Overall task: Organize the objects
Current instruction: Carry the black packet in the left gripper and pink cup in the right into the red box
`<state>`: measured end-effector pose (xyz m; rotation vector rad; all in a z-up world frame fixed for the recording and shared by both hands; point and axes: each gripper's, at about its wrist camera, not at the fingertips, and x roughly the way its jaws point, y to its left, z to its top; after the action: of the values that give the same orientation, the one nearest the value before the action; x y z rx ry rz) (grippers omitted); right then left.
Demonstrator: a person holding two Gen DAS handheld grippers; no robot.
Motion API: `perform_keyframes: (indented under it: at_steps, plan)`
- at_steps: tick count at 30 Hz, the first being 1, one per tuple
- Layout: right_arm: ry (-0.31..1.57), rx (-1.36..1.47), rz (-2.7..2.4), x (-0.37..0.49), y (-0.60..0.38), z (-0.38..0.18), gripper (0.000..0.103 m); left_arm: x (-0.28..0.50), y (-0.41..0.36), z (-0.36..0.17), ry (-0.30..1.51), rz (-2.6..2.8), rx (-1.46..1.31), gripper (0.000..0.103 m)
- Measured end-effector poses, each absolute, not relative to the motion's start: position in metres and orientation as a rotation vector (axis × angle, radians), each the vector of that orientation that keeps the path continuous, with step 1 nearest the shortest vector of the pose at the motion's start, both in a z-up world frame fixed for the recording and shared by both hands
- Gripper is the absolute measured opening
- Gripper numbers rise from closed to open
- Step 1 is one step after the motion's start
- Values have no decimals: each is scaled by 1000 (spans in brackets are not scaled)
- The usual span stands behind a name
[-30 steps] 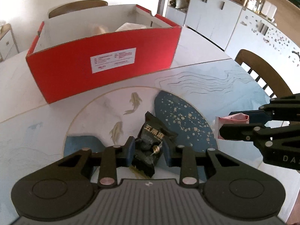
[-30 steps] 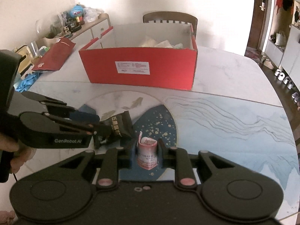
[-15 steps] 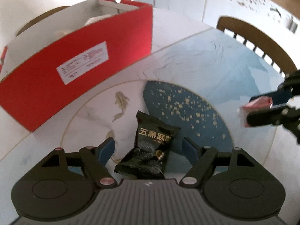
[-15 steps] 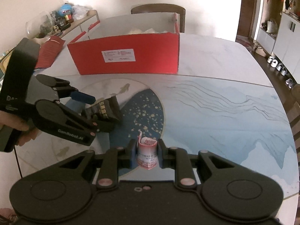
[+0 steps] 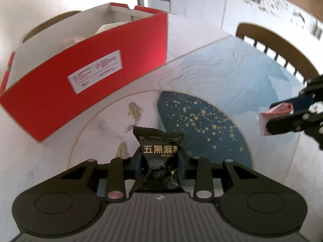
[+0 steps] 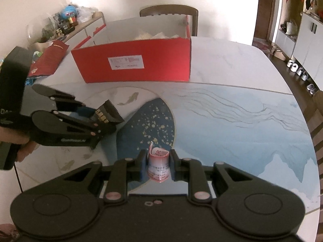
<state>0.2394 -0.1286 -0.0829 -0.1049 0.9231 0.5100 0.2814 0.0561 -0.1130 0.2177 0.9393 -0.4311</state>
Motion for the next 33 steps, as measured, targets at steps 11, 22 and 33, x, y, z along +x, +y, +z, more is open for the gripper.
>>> perform_keyframes:
  at_steps: [11,22,33]
  plan:
    - [870,-104,555,250,-114,-54,22,268,76,-70,908,-369,54,33]
    - [753,-136,634,276,-81,-12,22,272,99,-21,811,-327,2,33]
    - [682,-171,629,331,-47,12,22,313,127,10,750,-271,53,33]
